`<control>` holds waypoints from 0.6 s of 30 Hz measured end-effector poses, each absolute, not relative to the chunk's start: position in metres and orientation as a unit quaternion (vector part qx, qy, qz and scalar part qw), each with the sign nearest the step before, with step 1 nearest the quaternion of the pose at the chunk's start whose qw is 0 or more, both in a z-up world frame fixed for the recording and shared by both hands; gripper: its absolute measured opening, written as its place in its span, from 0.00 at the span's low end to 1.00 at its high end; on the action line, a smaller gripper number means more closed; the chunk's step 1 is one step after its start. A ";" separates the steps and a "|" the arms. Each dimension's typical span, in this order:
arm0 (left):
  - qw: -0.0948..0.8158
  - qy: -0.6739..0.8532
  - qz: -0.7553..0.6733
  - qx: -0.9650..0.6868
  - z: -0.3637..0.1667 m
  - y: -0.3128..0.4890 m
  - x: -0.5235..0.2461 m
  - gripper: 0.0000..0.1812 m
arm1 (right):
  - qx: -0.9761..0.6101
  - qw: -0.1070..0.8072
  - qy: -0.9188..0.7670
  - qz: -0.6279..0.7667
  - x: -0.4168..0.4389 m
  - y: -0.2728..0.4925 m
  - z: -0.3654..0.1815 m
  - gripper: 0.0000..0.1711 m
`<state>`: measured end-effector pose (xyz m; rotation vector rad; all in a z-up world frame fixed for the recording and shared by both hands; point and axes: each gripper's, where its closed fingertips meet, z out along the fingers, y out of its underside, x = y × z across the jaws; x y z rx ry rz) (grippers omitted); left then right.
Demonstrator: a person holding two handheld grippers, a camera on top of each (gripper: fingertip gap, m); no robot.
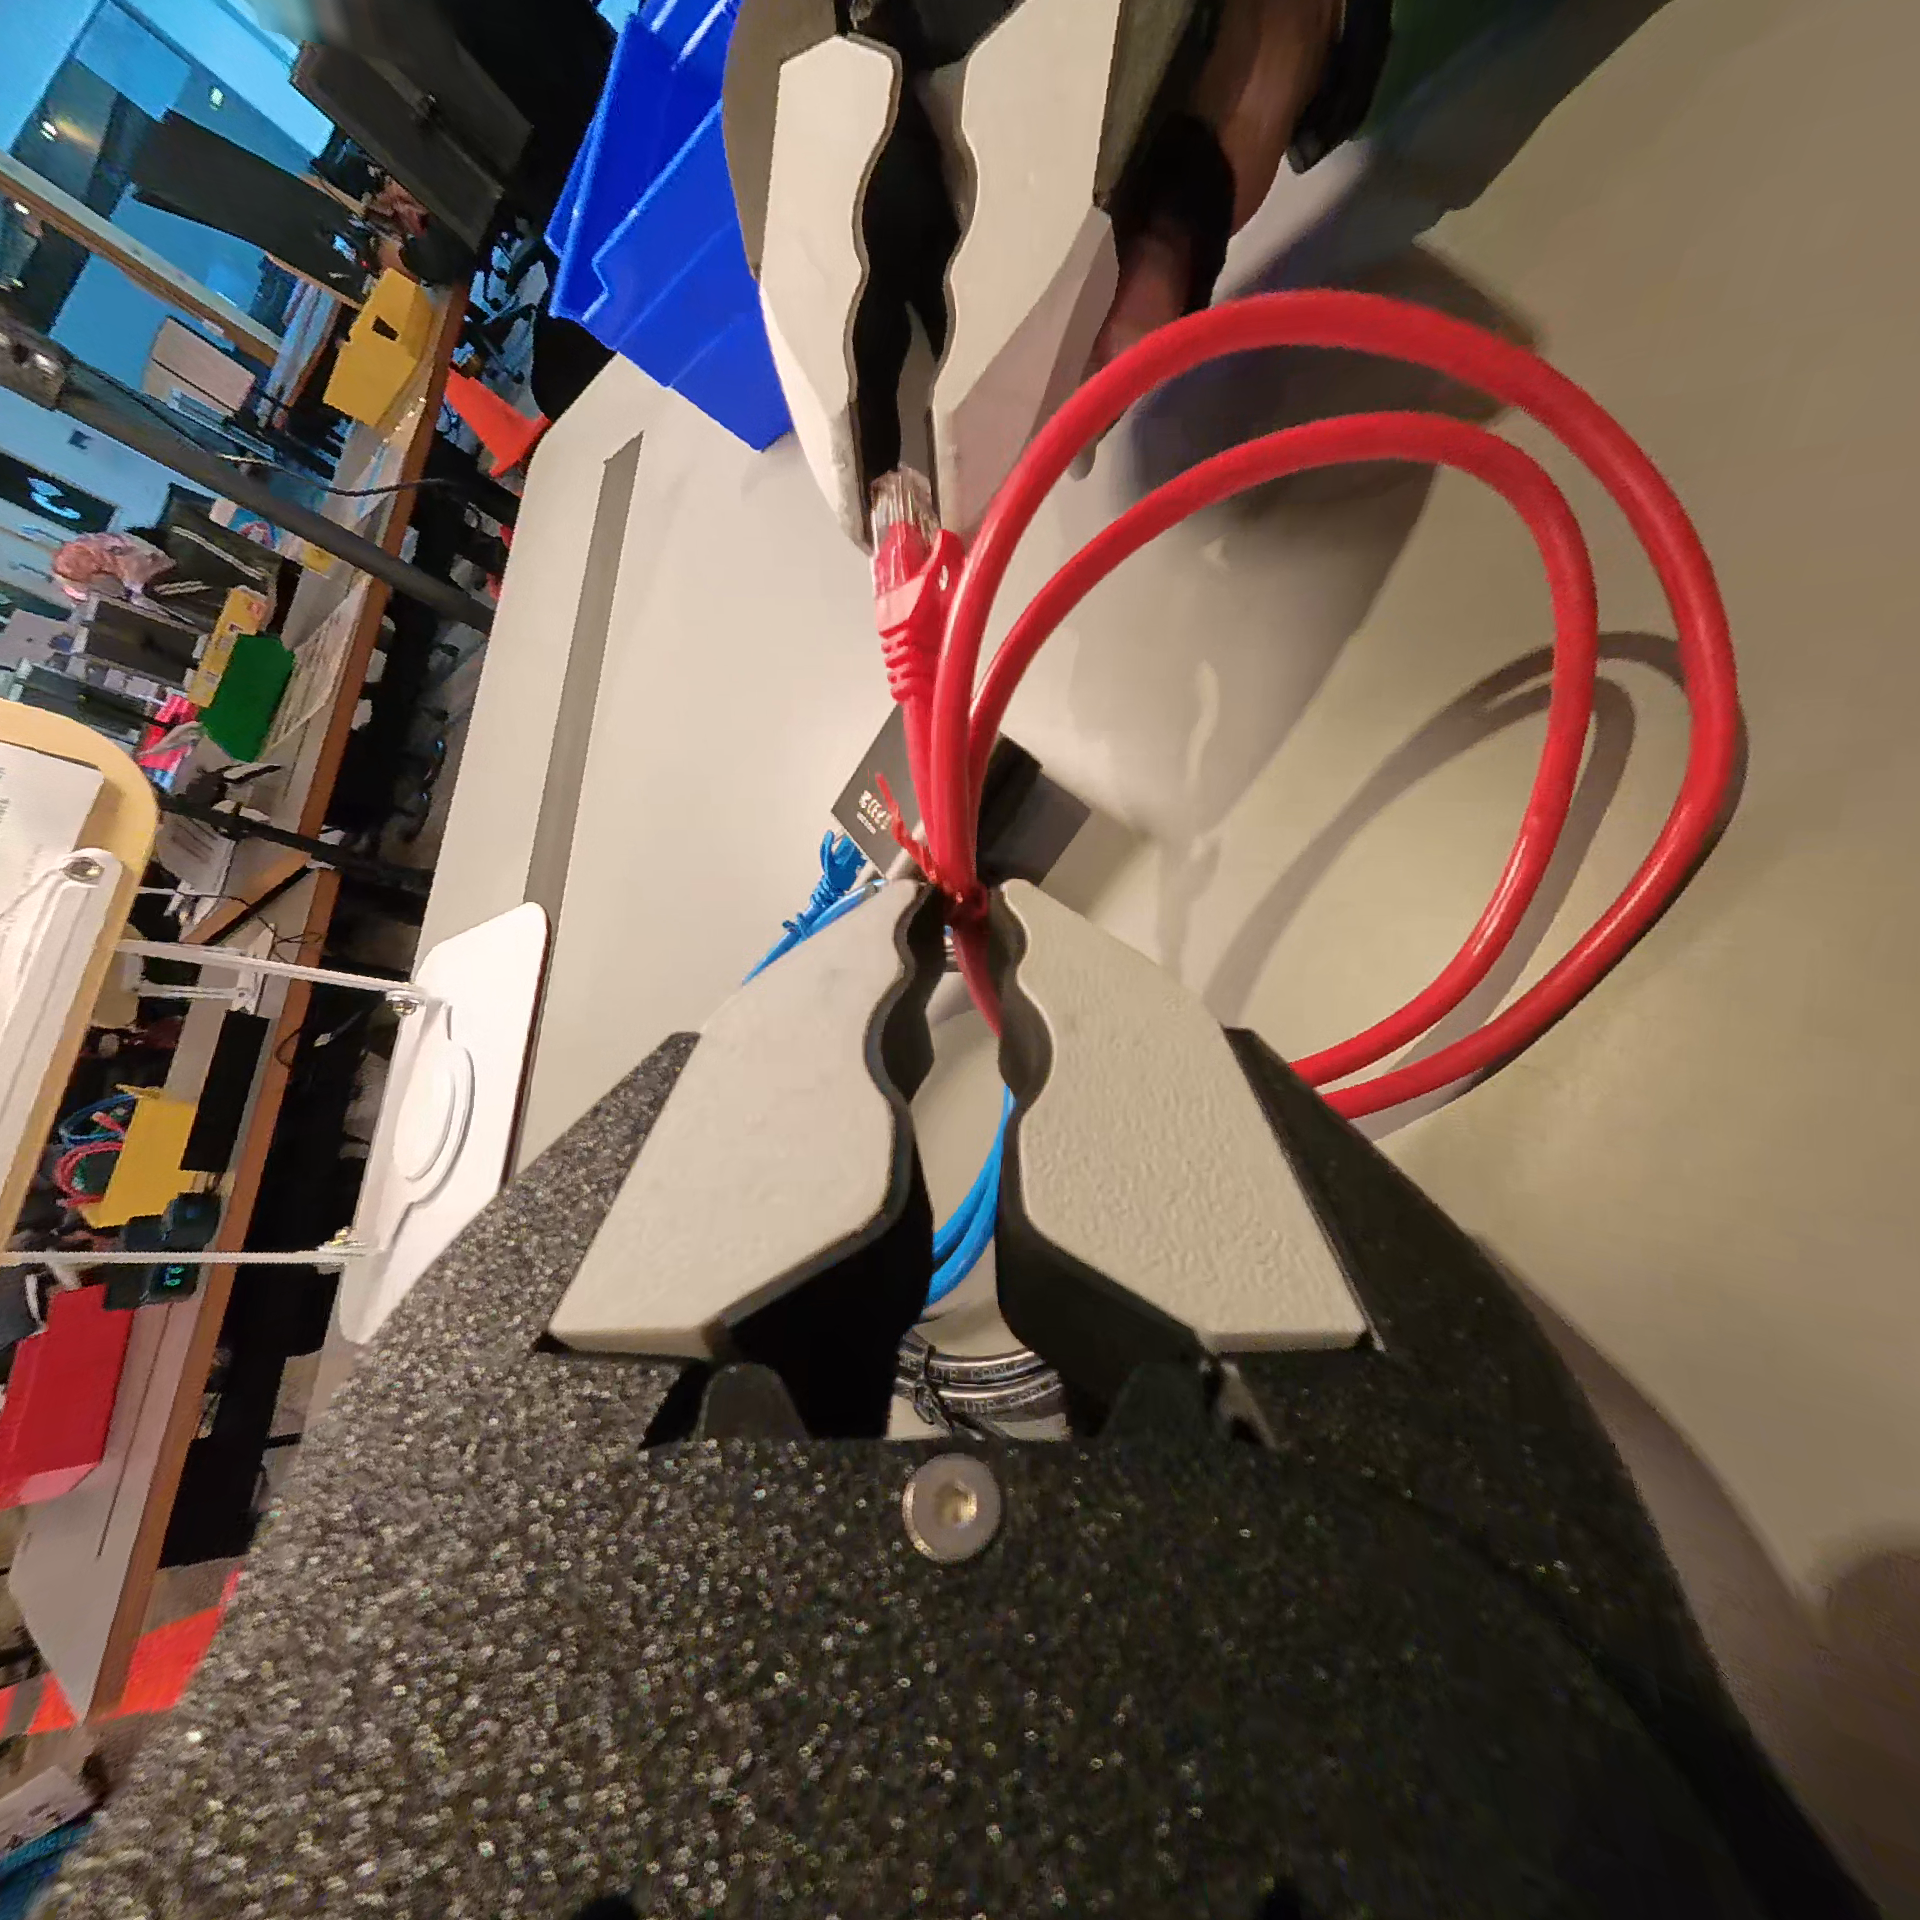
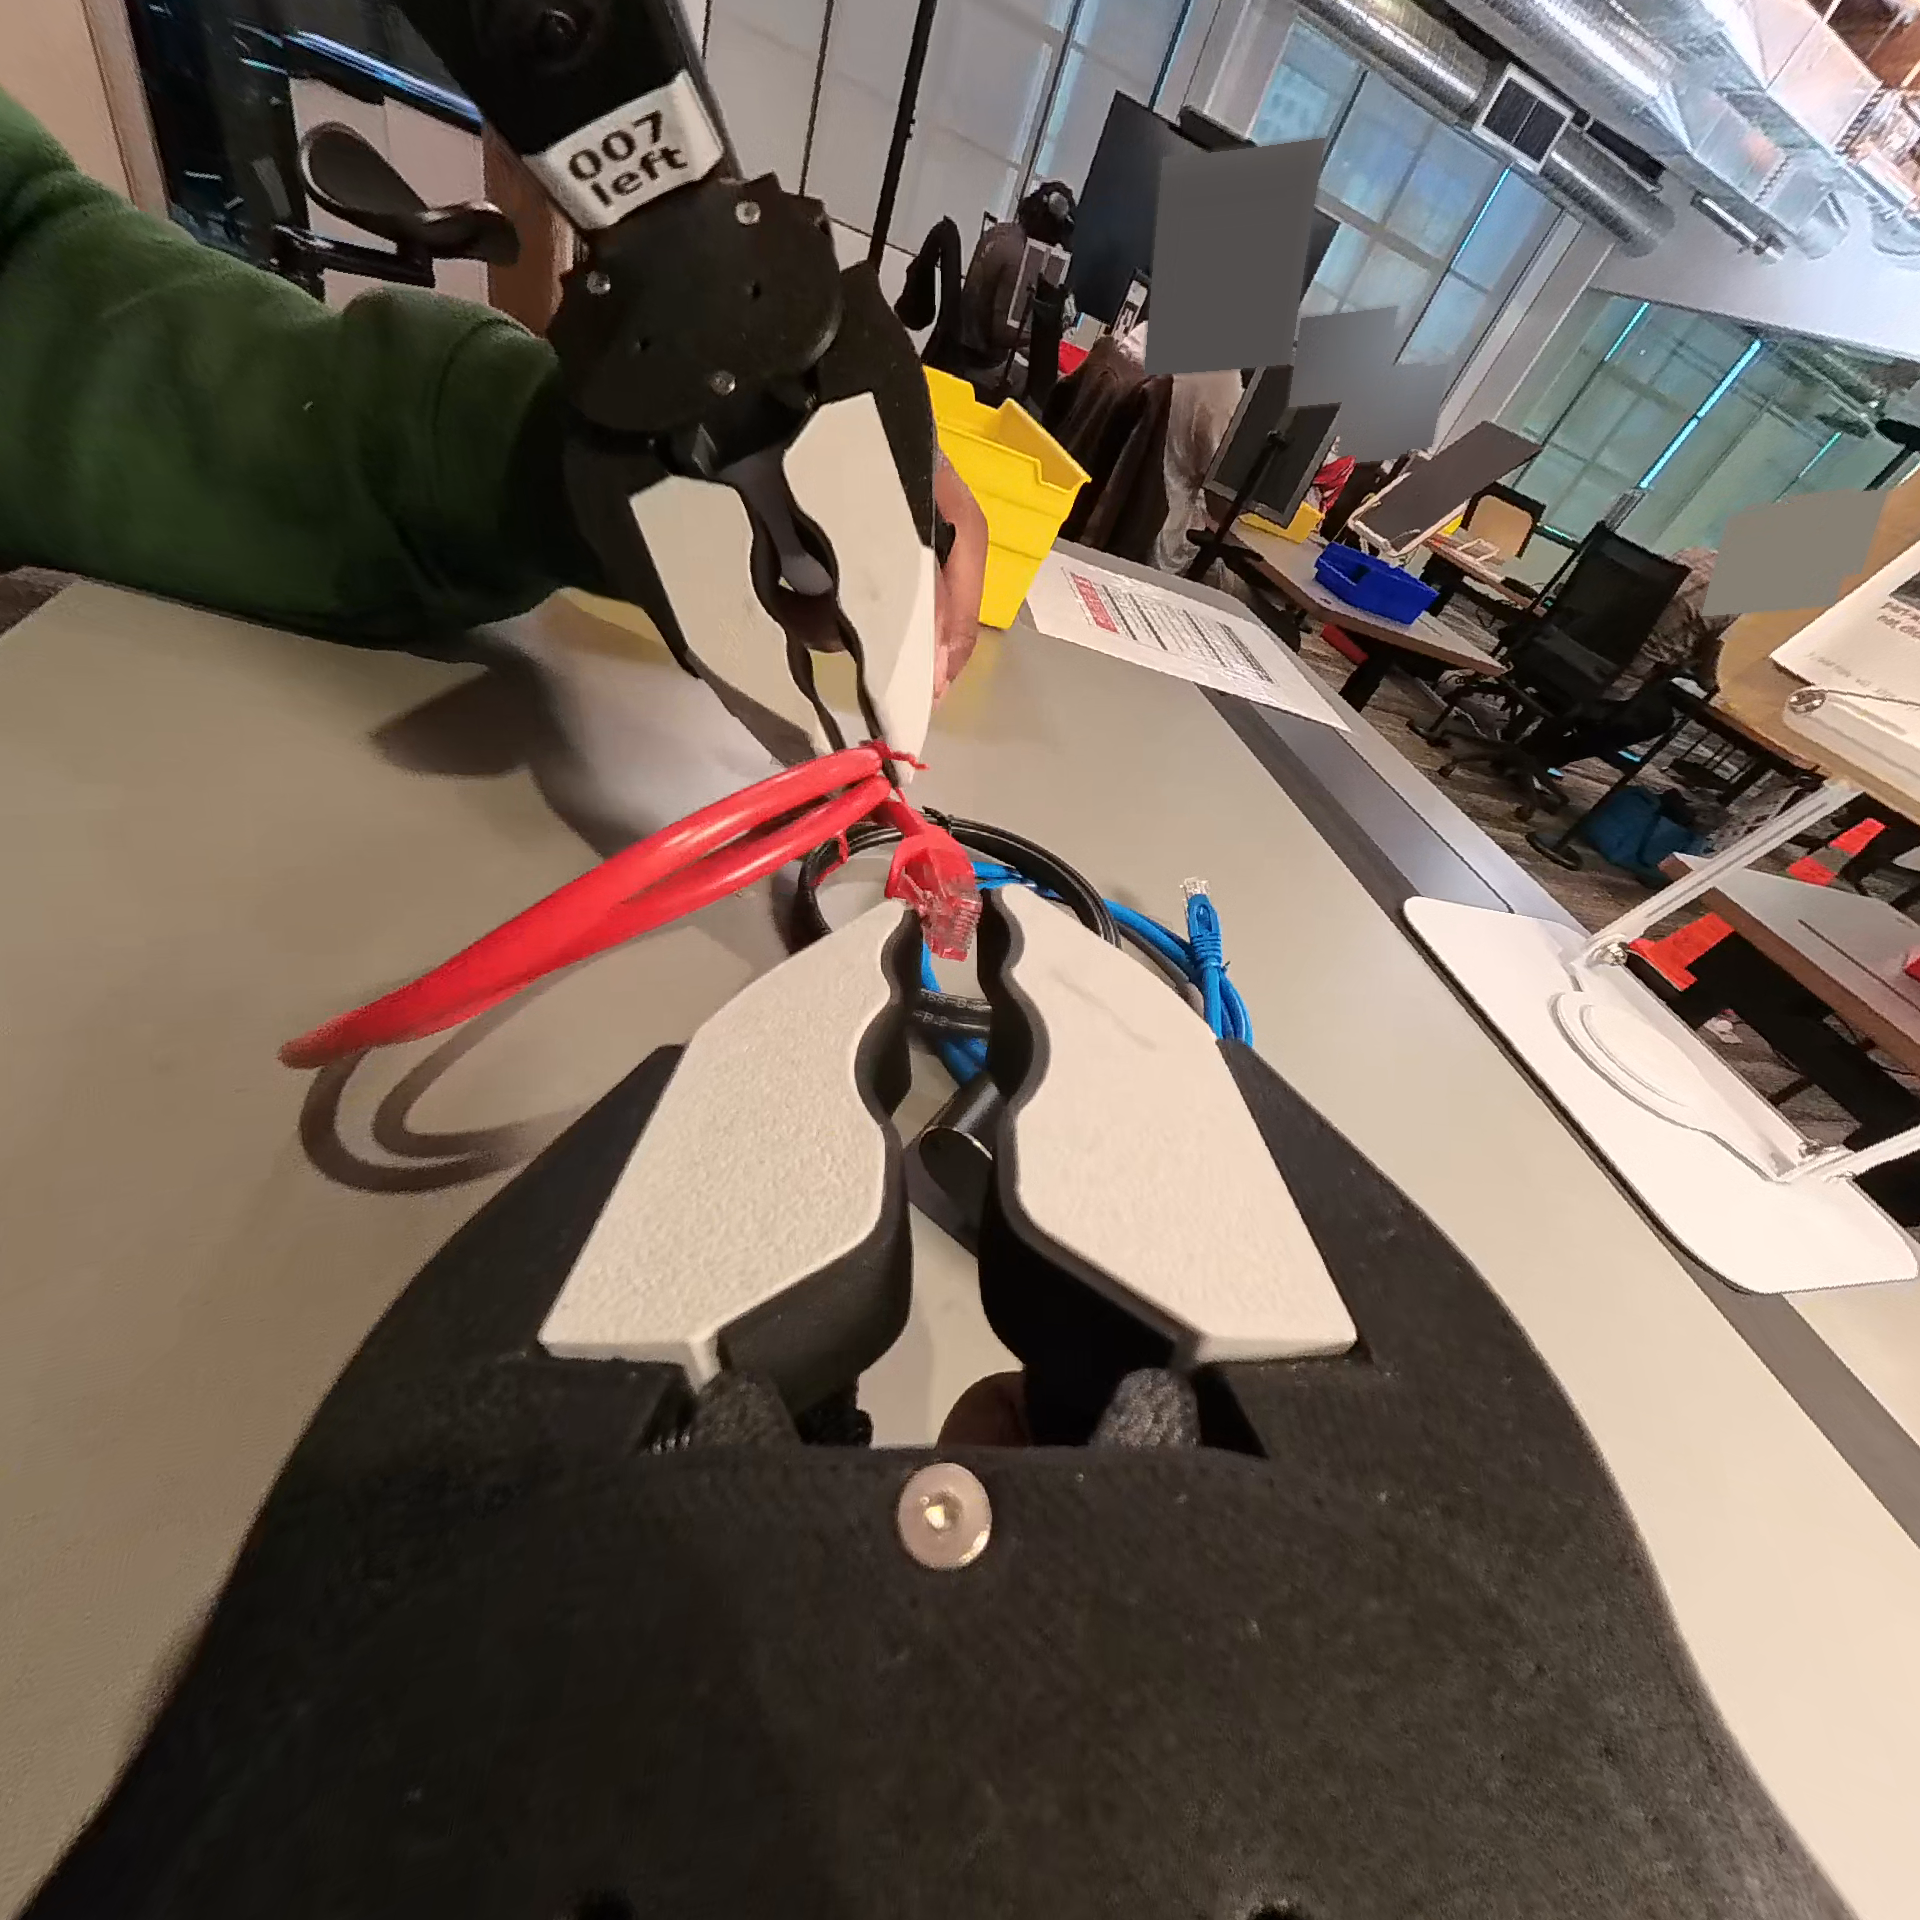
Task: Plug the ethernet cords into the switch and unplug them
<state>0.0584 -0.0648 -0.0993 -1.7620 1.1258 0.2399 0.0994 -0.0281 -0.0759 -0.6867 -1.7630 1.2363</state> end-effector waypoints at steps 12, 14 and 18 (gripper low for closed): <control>0.548 0.339 -0.116 -0.756 -0.077 -0.063 0.053 0.17 | -0.254 0.403 -0.718 0.508 0.102 -0.042 -0.080 0.06; 0.568 0.319 -0.151 -0.743 -0.065 -0.061 0.051 0.17 | -0.250 0.397 -0.723 0.507 0.103 -0.045 -0.082 0.06; 0.576 0.272 -0.220 -0.739 -0.051 -0.050 0.046 0.14 | -0.244 0.390 -0.727 0.510 0.104 -0.049 -0.083 0.06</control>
